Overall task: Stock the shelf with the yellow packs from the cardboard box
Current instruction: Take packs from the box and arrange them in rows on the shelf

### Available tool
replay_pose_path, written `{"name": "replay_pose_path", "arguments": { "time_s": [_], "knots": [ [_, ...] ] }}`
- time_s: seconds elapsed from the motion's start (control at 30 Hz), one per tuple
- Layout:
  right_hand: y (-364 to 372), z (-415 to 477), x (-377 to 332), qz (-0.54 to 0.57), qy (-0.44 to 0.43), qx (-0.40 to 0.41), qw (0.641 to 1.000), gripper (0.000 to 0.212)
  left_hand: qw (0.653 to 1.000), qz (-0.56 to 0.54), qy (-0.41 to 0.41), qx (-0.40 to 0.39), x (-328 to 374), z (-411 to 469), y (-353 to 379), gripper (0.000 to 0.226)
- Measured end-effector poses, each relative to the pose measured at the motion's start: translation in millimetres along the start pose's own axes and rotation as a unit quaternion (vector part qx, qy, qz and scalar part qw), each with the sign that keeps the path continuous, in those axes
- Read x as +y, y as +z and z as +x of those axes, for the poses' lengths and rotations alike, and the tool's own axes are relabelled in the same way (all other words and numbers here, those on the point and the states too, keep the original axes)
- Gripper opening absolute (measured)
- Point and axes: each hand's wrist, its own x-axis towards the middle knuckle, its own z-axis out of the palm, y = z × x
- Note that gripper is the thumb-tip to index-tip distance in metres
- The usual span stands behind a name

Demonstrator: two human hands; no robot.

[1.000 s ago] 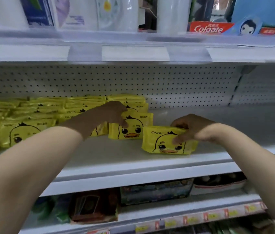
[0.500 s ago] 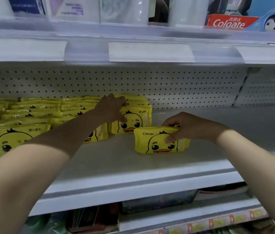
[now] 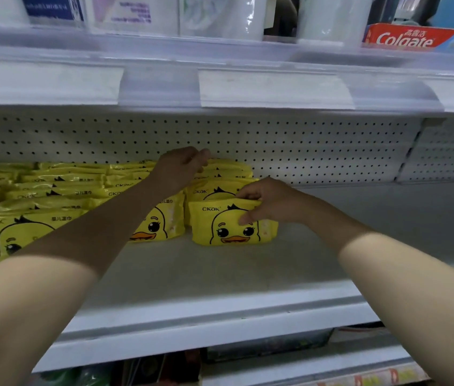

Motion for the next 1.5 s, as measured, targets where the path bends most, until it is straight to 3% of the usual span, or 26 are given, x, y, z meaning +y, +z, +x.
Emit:
{"name": "replay_pose_path", "arguments": {
  "time_s": [0.23, 0.43, 0.57, 0.73, 0.97, 1.2, 1.5],
  "knots": [
    [14, 19, -4, -0.079, -0.045, 0.074, 0.993, 0.046, 1.0, 0.008, 0.003, 0.019, -2, -6, -1, 0.046],
    [18, 17, -4, -0.198, -0.046, 0.142, 0.969, 0.06, 0.992, 0.116, 0.029, 0.032, 4, -16, 3, 0.047],
    [11, 1, -10, -0.185, -0.042, 0.204, 0.96, 0.061, 0.994, 0.091, 0.039, 0.051, 14, -27, 1, 0.038],
    [-10, -38, -18, -0.182, -0.03, 0.181, 0.966, 0.065, 0.994, 0.082, 0.017, 0.064, 30, -57, 0, 0.042],
    [-16, -103, -40, -0.253, 0.0, 0.116, 0.961, 0.076, 0.982, 0.143, -0.083, 0.09, 67, -136, 3, 0.05],
    [11, -192, -60, -0.28, -0.065, 0.089, 0.954, 0.071, 0.969, 0.185, -0.127, 0.106, 99, -251, 7, 0.056],
    [78, -253, -96, -0.237, -0.154, 0.014, 0.959, 0.067, 0.939, 0.234, -0.233, 0.098, 113, -392, -24, 0.056]
  ]
}}
